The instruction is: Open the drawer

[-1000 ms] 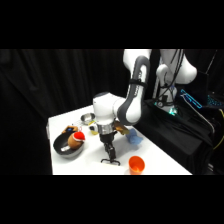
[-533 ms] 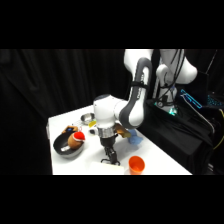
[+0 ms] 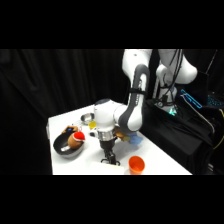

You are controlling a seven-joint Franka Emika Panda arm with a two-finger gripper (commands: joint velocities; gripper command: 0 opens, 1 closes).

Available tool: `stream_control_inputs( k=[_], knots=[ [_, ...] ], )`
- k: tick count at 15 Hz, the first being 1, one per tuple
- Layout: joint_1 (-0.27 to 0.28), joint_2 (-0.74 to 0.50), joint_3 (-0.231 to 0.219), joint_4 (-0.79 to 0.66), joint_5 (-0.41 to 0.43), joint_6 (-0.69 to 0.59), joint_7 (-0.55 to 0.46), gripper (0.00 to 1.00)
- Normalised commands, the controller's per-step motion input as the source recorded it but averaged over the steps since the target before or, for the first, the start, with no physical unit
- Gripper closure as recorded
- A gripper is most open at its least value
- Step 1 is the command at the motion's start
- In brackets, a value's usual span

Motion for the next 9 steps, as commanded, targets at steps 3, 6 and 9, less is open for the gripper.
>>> stream_control_inputs(
  k=[3, 6, 9],
  knots=[
    [-0.081, -0.08, -0.017, -0.14, -0.115, 0.21, -0.04, 0.0],
    [-0.118, -0.12, -0.004, -0.23, -0.12, 0.22, -0.07, 0.0],
    [-0.148, -0.16, -0.014, -0.29, -0.141, 0.22, -0.09, 0.0]
  ],
)
